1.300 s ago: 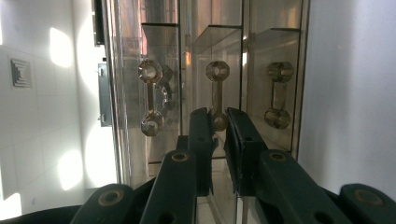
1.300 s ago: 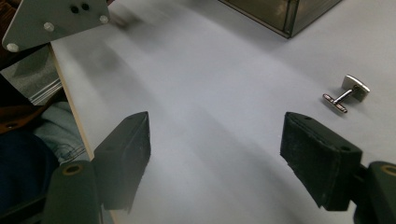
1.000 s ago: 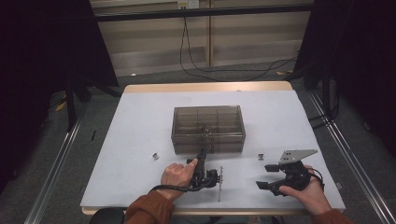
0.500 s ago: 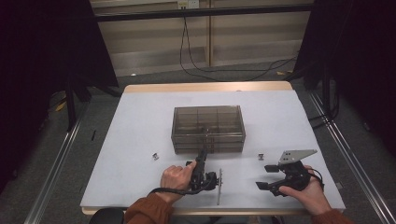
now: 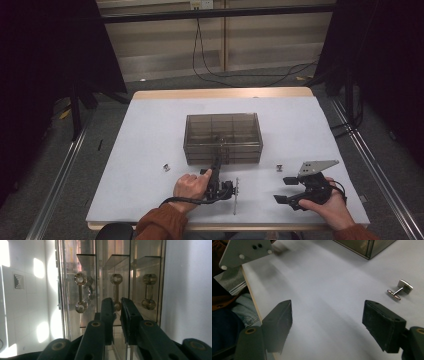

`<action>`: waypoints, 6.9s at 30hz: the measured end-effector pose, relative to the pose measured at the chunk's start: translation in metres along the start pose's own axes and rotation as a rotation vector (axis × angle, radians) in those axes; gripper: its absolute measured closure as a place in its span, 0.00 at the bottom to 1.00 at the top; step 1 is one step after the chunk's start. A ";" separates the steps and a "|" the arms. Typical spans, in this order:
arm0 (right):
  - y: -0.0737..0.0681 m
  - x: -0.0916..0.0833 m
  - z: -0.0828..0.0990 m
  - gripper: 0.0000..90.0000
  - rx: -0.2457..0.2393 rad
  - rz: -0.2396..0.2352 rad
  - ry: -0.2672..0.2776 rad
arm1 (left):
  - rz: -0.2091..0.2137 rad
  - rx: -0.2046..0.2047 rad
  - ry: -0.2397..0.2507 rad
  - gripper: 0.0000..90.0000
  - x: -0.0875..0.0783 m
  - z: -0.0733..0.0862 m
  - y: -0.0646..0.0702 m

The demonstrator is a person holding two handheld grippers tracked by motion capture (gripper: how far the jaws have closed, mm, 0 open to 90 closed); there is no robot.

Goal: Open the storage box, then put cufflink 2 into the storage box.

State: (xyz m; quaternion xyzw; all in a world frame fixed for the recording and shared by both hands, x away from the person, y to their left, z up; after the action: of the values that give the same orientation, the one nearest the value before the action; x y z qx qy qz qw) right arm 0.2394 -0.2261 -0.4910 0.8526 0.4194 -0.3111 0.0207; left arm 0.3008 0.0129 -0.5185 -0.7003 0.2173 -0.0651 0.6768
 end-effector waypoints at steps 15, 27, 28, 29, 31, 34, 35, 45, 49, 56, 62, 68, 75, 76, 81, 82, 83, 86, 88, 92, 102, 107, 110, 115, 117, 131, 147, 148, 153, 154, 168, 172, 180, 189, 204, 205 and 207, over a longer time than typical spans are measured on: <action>0.000 0.000 0.000 0.27 0.000 0.002 0.000 | 0.009 -0.008 0.013 0.91 -0.015 -0.004 0.003; 0.000 0.001 0.000 0.26 0.001 0.002 0.001 | 0.016 -0.024 0.029 0.91 -0.022 -0.005 0.002; 0.000 0.000 0.000 0.26 0.004 0.002 0.001 | 0.020 -0.029 0.030 0.91 -0.022 -0.005 0.002; 0.000 0.001 0.000 0.26 0.005 0.001 0.002 | 0.023 -0.033 0.030 0.91 -0.023 -0.005 0.003; 0.000 0.000 0.000 0.26 0.001 0.001 0.000 | 0.017 -0.026 0.034 0.91 -0.024 -0.005 0.003; 0.000 0.000 0.000 0.26 0.003 0.000 0.004 | 0.016 -0.016 0.037 0.91 -0.026 -0.006 0.003; 0.000 0.000 0.000 0.26 0.005 0.000 0.003 | 0.015 -0.015 0.037 0.91 -0.027 -0.006 0.004; 0.000 0.000 0.000 0.26 0.003 0.002 0.001 | 0.075 -0.159 0.088 0.82 -0.032 -0.005 -0.006; 0.000 0.000 0.000 0.26 0.003 0.003 0.001 | 0.127 -0.298 0.139 0.76 -0.034 -0.001 -0.013; 0.000 0.000 0.000 0.26 0.002 0.003 0.000 | 0.194 -0.492 0.237 0.67 -0.036 0.003 -0.024; 0.000 0.000 0.000 0.26 0.002 0.003 -0.001 | 0.306 -0.716 0.310 0.65 -0.032 0.012 -0.039; 0.000 0.001 0.000 0.26 0.000 -0.002 -0.005 | 0.429 -0.845 0.358 0.63 -0.025 0.021 -0.057; 0.000 0.002 0.000 0.26 0.001 -0.004 -0.005 | 0.585 -0.909 0.352 0.66 -0.013 0.027 -0.063; 0.000 0.002 0.000 0.26 0.002 -0.006 -0.005 | 0.604 -0.922 0.356 0.66 -0.011 0.027 -0.064; 0.000 0.002 0.001 0.26 0.002 -0.006 -0.007 | 0.656 -0.933 0.340 0.58 -0.004 0.028 -0.066; 0.000 0.002 0.001 0.26 0.001 -0.005 -0.007 | 0.655 -0.927 0.335 0.58 -0.003 0.028 -0.065; 0.000 0.002 0.001 0.26 0.002 -0.005 -0.008 | 0.661 -0.920 0.335 0.58 -0.002 0.027 -0.066; 0.000 0.002 0.001 0.26 0.003 -0.007 -0.008 | 0.713 -0.913 0.325 0.58 0.002 0.026 -0.065; 0.000 0.002 0.001 0.26 0.002 -0.007 -0.010 | 0.713 -0.904 0.316 0.60 0.004 0.025 -0.065; 0.000 0.002 0.001 0.25 0.002 -0.008 -0.009 | 0.754 -0.892 0.322 0.63 0.008 0.023 -0.067; 0.000 0.002 0.001 0.25 0.001 -0.008 -0.008 | 0.843 -0.809 0.290 0.69 0.014 0.019 -0.065; 0.000 0.002 0.001 0.25 0.002 -0.008 -0.009 | 0.906 -0.762 0.269 0.71 0.017 0.020 -0.068; 0.000 0.002 0.001 0.25 0.002 -0.007 -0.009 | 0.925 -0.755 0.272 0.73 0.020 0.019 -0.068; 0.000 0.002 0.001 0.25 0.001 -0.009 -0.009 | 0.946 -0.738 0.276 0.76 0.022 0.019 -0.068; 0.001 0.002 0.001 0.25 0.001 -0.009 -0.008 | 0.957 -0.726 0.274 0.75 0.022 0.018 -0.066; 0.000 0.002 0.001 0.25 0.003 -0.008 -0.011 | 1.030 -0.664 0.293 0.83 0.010 0.013 -0.059; 0.000 0.003 0.001 0.25 0.004 -0.008 -0.011 | 1.063 -0.625 0.324 0.85 -0.009 0.008 -0.054; 0.000 0.003 0.001 0.25 0.005 -0.008 -0.012 | 1.064 -0.616 0.321 0.85 -0.011 0.007 -0.053; 0.000 0.003 0.001 0.25 0.006 -0.009 -0.013 | 1.060 -0.597 0.326 0.85 -0.015 0.006 -0.051; 0.000 0.003 0.001 0.25 0.006 -0.009 -0.014 | 1.066 -0.592 0.328 0.86 -0.016 0.006 -0.051; 0.000 0.002 -0.001 0.25 0.012 -0.011 -0.005 | 1.044 -0.721 0.349 0.78 -0.017 0.010 -0.056; 0.002 0.002 0.000 0.25 0.014 -0.002 -0.007 | 1.005 -0.818 0.365 0.64 -0.019 0.019 -0.057; 0.003 0.000 0.000 0.27 0.016 0.011 -0.001 | 0.902 -0.982 0.348 0.48 -0.031 0.047 -0.062; 0.009 0.001 -0.002 0.30 0.034 0.030 -0.006 | 0.799 -1.133 0.293 0.33 -0.049 0.082 -0.063; 0.029 0.000 -0.013 0.43 0.061 0.072 -0.019 | 0.669 -1.188 0.132 0.18 -0.088 0.139 -0.042; 0.031 0.000 -0.013 0.43 0.061 0.079 -0.029 | 0.668 -1.188 0.123 0.18 -0.090 0.141 -0.040; 0.034 0.001 -0.015 0.45 0.058 0.094 -0.043 | 0.660 -1.207 0.112 0.17 -0.094 0.146 -0.036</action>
State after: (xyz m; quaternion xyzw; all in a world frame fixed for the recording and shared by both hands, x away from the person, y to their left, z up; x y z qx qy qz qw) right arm 0.2720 -0.2429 -0.4868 0.8647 0.3690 -0.3403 0.0194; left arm 0.2809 0.1836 -0.4755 -0.8474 0.4518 0.2407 0.1407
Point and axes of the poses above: each handheld gripper's, and its own axes: x roughly forward along the jaws, z roughly out of its underside, y roughly to its right, the point moved 5 cm from there along x, roughly forward along the jaws, and after that the axes turned 9 degrees about y, right-handed, at the moved point
